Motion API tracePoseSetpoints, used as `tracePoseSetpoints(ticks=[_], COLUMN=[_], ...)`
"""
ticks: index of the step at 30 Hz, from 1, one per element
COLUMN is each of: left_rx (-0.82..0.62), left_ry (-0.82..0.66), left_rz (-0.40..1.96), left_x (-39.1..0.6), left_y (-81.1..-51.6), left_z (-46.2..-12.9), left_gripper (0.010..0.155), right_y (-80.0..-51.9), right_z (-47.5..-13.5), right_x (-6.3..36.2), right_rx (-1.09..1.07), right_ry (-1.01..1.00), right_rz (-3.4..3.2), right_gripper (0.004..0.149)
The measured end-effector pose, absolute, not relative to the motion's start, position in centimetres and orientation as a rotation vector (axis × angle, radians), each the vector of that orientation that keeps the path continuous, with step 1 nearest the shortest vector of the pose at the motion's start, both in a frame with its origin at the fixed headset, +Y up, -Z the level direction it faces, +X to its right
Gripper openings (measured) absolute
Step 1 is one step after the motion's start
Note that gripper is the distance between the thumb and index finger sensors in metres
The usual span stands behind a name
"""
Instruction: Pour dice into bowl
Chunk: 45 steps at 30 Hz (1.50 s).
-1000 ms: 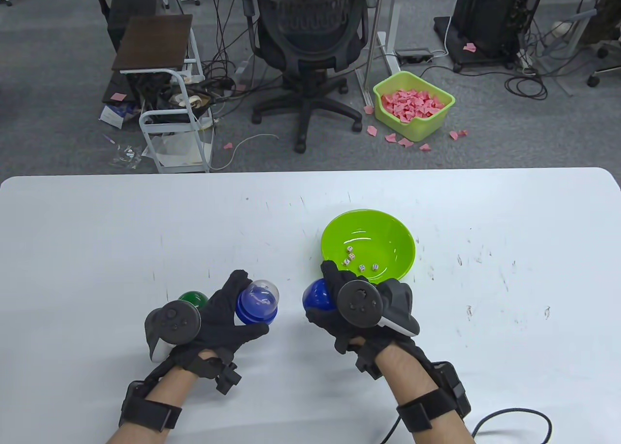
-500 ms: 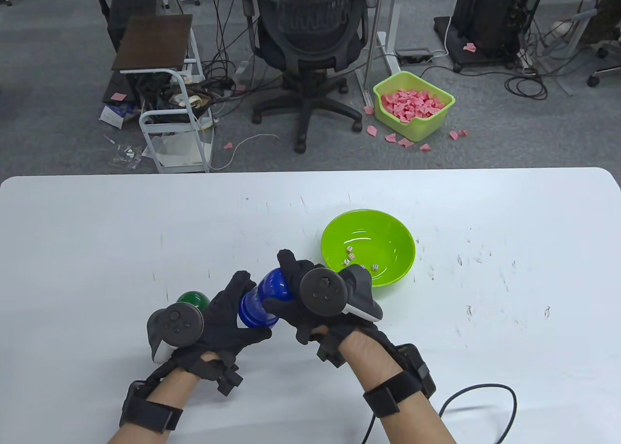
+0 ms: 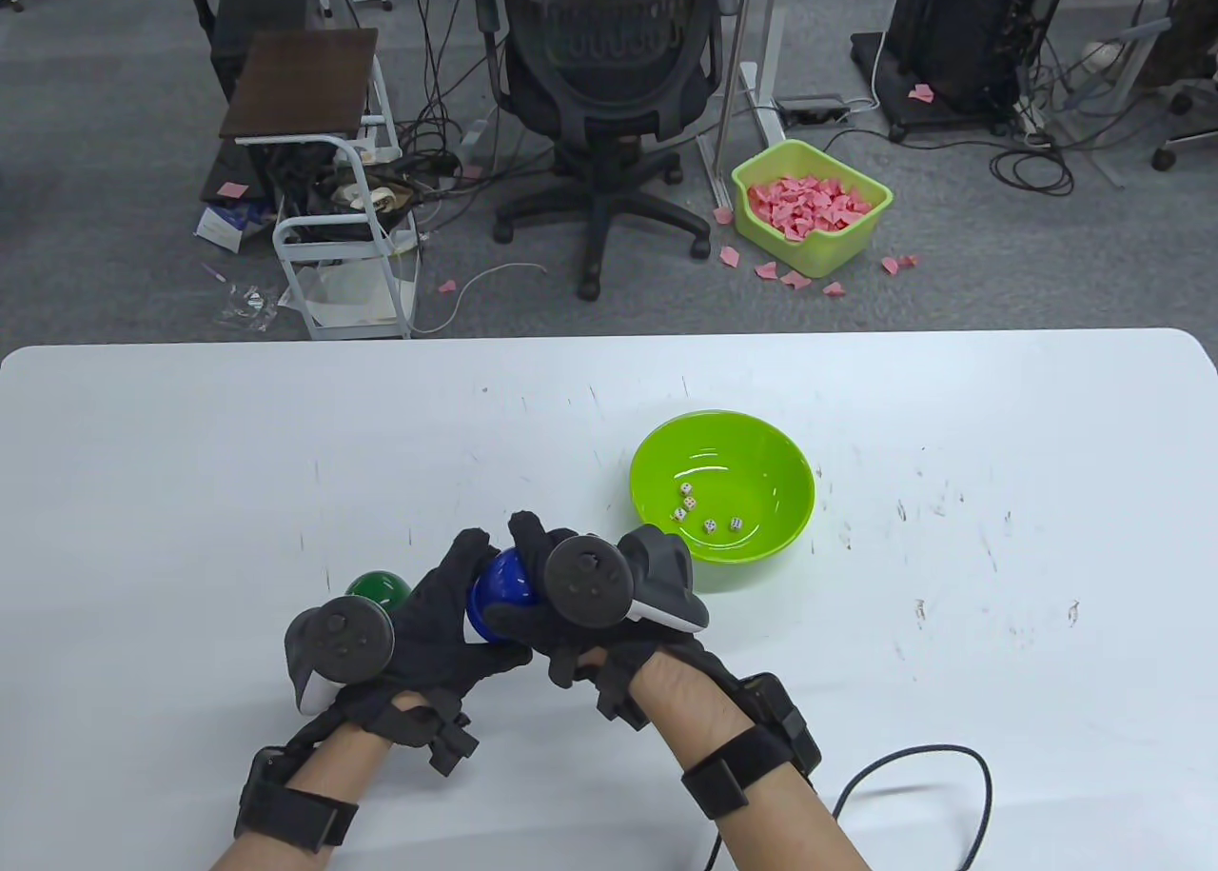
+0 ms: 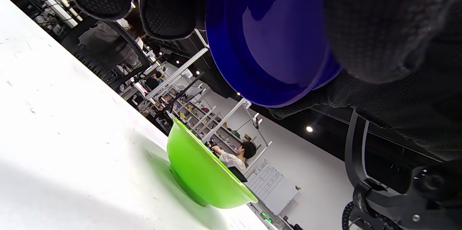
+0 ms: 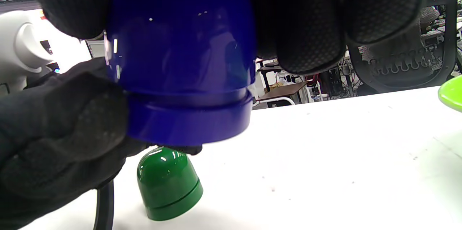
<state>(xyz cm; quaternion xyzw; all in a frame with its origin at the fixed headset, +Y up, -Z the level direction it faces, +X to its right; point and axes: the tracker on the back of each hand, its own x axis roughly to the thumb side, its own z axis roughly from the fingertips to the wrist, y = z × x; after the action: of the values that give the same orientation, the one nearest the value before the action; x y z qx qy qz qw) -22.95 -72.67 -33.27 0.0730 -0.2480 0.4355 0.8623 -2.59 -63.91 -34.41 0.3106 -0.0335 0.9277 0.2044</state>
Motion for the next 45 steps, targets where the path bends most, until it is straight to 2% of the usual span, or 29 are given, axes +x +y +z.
tracePoseSetpoints(ticks=[8,20,27,38,45], left_rx=[0.129,0.141,0.150,0.156,0.155], left_ry=[-0.542,-0.532,-0.500,-0.475,-0.473], left_rz=[0.906,0.915,0.948,0.956,0.955], left_x=[-22.7,-23.0,-23.9,-24.5,-24.4], left_y=[-72.9,-73.0,-73.1,-73.2,-73.1], left_z=[-33.2,-33.4,-33.8,-34.0,-33.9], left_gripper=[0.103,0.102,0.102,0.102,0.102], right_y=[-64.6,-64.8,-65.1,-68.5,-70.0], right_z=[-34.3,-33.9,-33.7,-33.3,-33.4], right_x=[-2.6,-1.6,1.6,9.6,12.4], right_rx=[0.853,0.900,0.890,0.732,0.663], right_ry=[-0.069,-0.082,-0.152,-0.211,-0.219], right_rz=[2.586,2.535,2.469,2.430,2.381], right_gripper=[0.089,0.091,0.091,0.090,0.090])
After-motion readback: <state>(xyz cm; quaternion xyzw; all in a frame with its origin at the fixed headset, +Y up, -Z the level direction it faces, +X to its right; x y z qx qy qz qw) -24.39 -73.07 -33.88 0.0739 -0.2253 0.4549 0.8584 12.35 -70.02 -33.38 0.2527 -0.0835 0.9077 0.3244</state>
